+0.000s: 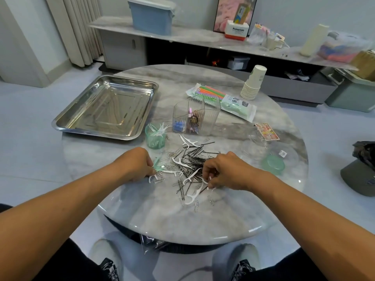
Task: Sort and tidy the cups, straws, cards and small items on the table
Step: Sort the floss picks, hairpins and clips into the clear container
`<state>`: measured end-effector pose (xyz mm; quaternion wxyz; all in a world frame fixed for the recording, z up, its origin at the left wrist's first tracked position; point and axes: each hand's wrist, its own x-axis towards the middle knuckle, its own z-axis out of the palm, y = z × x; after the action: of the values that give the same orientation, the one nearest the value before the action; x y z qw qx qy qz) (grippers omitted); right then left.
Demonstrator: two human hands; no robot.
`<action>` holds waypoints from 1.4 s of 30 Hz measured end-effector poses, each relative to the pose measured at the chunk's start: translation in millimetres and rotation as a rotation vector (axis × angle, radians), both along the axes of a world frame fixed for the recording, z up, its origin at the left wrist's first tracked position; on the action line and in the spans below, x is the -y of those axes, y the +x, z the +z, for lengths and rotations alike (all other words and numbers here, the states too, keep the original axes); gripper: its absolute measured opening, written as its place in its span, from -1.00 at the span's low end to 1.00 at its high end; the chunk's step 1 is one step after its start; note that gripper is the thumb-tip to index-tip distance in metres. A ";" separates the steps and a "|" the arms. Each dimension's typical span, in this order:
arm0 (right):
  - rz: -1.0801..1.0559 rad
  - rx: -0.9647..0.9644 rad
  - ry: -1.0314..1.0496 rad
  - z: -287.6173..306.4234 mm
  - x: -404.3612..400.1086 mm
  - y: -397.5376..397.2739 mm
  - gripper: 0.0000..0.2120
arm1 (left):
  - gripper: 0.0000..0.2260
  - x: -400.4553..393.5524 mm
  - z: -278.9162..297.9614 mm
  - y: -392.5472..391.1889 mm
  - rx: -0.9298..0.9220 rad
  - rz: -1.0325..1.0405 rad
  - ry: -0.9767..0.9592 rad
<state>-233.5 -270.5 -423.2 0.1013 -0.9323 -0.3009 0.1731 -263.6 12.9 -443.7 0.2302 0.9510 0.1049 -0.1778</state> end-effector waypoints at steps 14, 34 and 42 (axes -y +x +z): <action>0.022 0.038 -0.076 7.6 5.5 17.5 -0.87 | -0.94 4.0 25.4 7.5 0.043 0.162 -0.563; 0.053 0.012 -0.155 -1.0 25.4 14.0 -0.77 | -0.67 71.9 14.3 -3.4 -0.299 -0.075 -0.744; 0.015 0.048 -0.078 1.3 29.4 17.0 -0.80 | -0.52 91.0 1.7 -8.4 -0.072 -0.251 -0.182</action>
<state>-216.5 -299.9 -421.9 0.0563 -0.9371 -0.3035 0.1630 -272.0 -78.1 -442.0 0.2875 0.9249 -0.0231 -0.2478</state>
